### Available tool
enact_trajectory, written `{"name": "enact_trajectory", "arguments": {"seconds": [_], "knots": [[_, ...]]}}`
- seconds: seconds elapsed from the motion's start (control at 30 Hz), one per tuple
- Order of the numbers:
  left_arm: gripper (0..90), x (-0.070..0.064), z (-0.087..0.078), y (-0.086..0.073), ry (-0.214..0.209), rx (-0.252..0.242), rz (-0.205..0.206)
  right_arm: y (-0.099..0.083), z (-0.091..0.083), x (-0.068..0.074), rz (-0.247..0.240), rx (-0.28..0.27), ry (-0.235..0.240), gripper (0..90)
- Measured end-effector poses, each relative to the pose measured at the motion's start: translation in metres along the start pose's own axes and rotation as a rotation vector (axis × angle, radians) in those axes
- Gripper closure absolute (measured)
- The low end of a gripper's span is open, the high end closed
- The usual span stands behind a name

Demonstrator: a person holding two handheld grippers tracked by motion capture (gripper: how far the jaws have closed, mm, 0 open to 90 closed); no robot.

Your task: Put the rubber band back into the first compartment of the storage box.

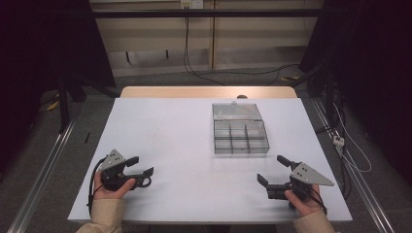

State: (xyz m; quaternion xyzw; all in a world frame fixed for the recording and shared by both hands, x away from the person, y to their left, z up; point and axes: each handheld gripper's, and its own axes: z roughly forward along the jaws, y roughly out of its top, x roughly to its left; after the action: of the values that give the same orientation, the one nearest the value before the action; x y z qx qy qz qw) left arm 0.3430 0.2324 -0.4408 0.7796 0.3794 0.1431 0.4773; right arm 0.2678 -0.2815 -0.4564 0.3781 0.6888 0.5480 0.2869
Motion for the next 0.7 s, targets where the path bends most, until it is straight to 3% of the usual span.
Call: {"name": "enact_trajectory", "arguments": {"seconds": [0.43, 0.57, 0.7], "knots": [[49.7, 0.008, 0.001, -0.01, 0.035, 0.103, -0.003, 0.001, 0.001, 0.001, -0.008, -0.003, 0.005, 2.6], [56.0, 0.008, 0.005, -0.012, 0.062, 0.165, 0.003, 0.001, 0.002, 0.001, -0.01, -0.003, 0.008, 2.6], [59.9, 0.008, 0.006, -0.013, 0.067, 0.176, -0.001, 0.001, 0.002, 0.002, -0.01, -0.005, 0.01, 2.6]]}}
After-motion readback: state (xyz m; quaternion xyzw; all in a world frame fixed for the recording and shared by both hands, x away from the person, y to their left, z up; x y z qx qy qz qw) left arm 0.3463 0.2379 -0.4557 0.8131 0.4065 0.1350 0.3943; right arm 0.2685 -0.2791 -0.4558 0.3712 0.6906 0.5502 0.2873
